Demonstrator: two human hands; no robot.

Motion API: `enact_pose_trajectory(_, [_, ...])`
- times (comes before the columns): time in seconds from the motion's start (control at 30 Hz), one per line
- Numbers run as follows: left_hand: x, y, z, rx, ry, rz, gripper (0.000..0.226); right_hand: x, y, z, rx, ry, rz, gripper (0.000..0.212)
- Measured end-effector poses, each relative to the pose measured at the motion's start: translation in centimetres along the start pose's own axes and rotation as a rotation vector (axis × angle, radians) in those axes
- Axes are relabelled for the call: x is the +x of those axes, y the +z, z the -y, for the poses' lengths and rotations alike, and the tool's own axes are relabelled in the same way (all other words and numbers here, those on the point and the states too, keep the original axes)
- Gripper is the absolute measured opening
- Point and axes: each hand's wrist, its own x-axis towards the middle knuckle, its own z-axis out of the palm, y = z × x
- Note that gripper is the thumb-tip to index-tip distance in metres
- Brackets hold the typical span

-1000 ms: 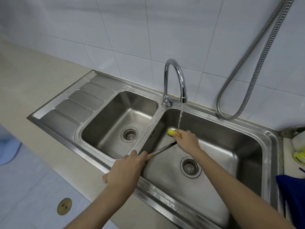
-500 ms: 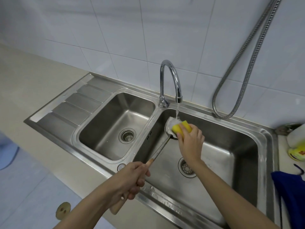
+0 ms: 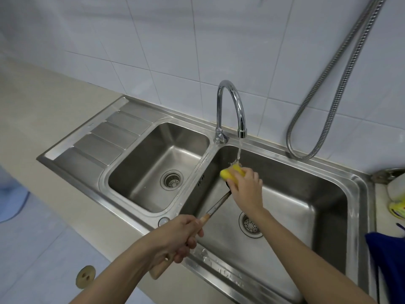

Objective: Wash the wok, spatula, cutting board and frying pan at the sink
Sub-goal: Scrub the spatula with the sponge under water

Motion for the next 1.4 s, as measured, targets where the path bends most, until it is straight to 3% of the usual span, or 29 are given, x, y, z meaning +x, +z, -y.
enact_pose_trajectory(0.1, [0.1,0.0,0.0,0.107,0.006,-0.017,0.040,-1.3,0.8,0.0,-0.033,-0.116,0.013,0.036])
enact_pose_trajectory(0.17, [-0.1,-0.1,0.2,0.307,0.037,-0.052,0.041,-0.9,0.6,-0.6,-0.157,-0.100,-0.060,0.035])
enact_pose_trajectory(0.27, [-0.1,0.2,0.8,0.648,0.144,-0.160,0.042,0.1,0.4,-1.3,-0.432,-0.233,-0.085,0.031])
enact_pose_trajectory(0.33, [0.1,0.2,1.6,0.869,0.241,-0.285,0.048,0.8,-0.1,-1.1,-0.532,-0.307,0.016,0.024])
enact_pose_trajectory(0.4, [0.3,-0.2,2.7,1.029,0.320,-0.407,0.060,1.1,-0.5,-0.9,-0.572,-0.305,0.263,0.022])
enact_pose_trajectory(0.47, [0.4,-0.6,3.6,1.119,0.363,-0.478,0.062,1.6,-0.7,-1.4,-0.462,-0.134,0.534,0.034])
enact_pose_trajectory(0.53, [0.2,-0.9,4.0,1.198,0.374,-0.536,0.040,2.0,-0.6,-2.5,-0.294,0.102,0.727,0.042])
enact_pose_trajectory(0.6, [0.0,-1.4,4.0,1.272,0.370,-0.587,0.016,1.7,-0.4,-3.5,-0.139,0.233,0.750,0.044])
enact_pose_trajectory(0.67, [0.3,-1.9,4.1,1.307,0.321,-0.621,0.025,1.2,0.1,-3.8,0.045,0.316,0.629,0.036])
enact_pose_trajectory(0.73, [0.9,-1.9,4.0,1.274,0.337,-0.644,0.024,0.1,0.3,-2.5,0.228,0.326,0.433,0.030])
enact_pose_trajectory(0.8, [1.8,-1.7,3.6,1.070,0.349,-0.601,0.031,-1.1,0.6,-0.6,0.286,0.247,0.212,0.032])
enact_pose_trajectory(0.87, [2.3,-1.1,3.1,0.755,0.309,-0.450,0.040,-2.1,0.4,1.2,0.255,0.152,-0.007,0.036])
enact_pose_trajectory(0.93, [2.2,-0.4,3.1,0.480,0.243,-0.289,0.033,-2.4,0.3,2.0,0.188,0.104,-0.129,0.037])
enact_pose_trajectory(1.1, [1.1,1.3,2.6,-0.106,0.013,0.001,0.031,-2.8,1.6,1.7,0.025,0.123,-0.141,0.037])
enact_pose_trajectory(1.27, [0.3,0.7,2.4,-0.145,-0.067,0.048,0.030,-2.6,1.7,0.2,-0.084,0.152,-0.082,0.035])
enact_pose_trajectory(1.4, [0.6,0.7,1.4,-0.149,-0.041,0.004,0.030,-2.2,2.1,1.1,-0.096,-0.024,-0.025,0.027])
